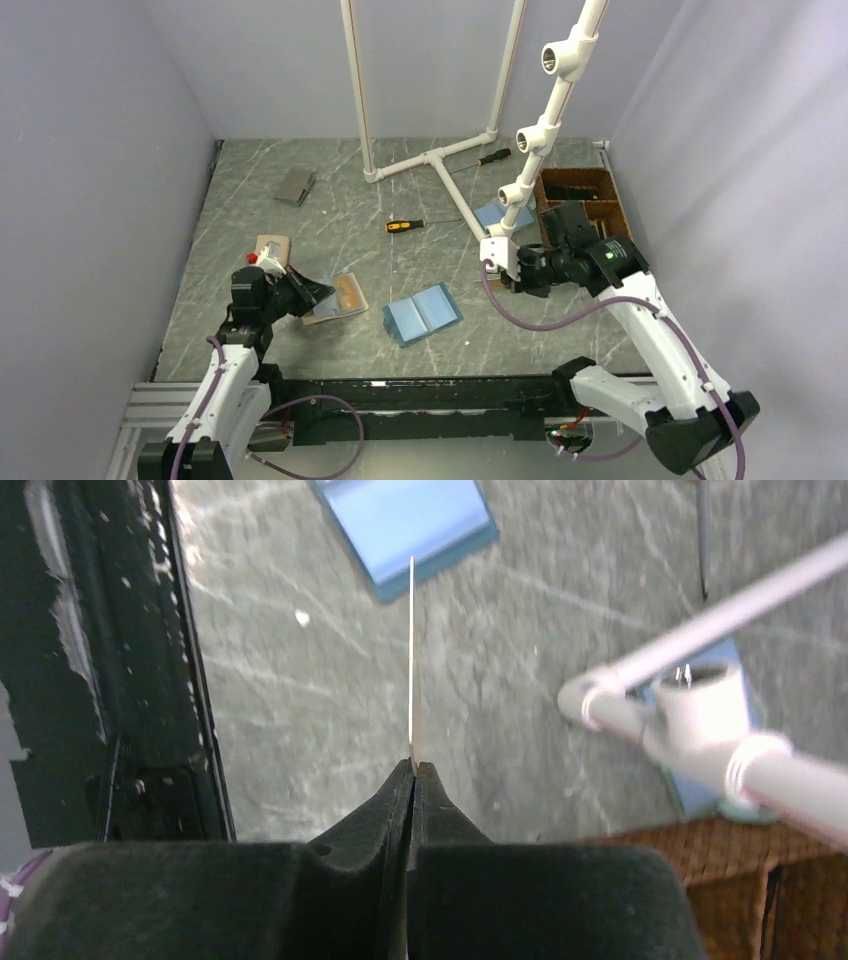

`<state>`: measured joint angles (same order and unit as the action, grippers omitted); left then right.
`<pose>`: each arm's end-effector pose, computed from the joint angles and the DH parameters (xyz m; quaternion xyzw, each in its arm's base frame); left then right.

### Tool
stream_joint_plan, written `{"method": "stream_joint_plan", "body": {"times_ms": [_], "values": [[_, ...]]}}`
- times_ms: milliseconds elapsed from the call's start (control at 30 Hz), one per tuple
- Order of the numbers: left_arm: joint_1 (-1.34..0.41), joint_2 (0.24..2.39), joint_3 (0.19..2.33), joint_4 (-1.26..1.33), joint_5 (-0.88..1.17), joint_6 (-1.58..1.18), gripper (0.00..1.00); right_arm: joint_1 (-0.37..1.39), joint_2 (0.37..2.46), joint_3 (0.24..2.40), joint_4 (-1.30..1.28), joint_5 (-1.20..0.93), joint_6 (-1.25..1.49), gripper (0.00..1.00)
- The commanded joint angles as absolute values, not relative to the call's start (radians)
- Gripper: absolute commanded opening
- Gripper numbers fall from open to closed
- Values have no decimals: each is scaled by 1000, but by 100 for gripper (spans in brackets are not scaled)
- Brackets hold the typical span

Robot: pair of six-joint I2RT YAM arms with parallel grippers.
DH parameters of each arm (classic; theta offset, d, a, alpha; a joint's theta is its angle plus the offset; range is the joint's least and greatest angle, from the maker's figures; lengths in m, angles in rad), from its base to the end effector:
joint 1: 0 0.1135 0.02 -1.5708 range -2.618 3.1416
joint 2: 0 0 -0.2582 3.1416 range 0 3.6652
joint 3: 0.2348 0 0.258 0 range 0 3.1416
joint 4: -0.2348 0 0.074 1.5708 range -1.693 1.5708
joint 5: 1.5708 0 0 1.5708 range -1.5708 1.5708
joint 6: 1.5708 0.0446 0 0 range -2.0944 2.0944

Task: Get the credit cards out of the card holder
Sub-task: Place the credit card in the storage box.

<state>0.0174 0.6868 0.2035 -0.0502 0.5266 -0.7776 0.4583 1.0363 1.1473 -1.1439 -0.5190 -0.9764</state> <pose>0.1677 -0.0195 0.1565 -0.2057 0.8231 -0.3875 0.3606 0.1597 0.1034 0.3263 -0.6639 0.6573 0.1733 0.3116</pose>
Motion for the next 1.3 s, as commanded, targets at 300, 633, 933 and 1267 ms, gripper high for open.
{"method": "stream_joint_plan", "body": {"times_ms": [300,633,933,1267], "values": [[23,682,240,30,560,-759,0,168,883,990,-1225,-413,-1156,0],[23,680,239,52,578,-765,0,-431,1053,972,-1250,-599,-1509,0],[26,682,240,57,582,-765,0,-580,1335,1188,-1052,-570,-1248,0],[30,691,241,62,581,-762,0,-556,1546,1488,-974,-469,-957,0]]}}
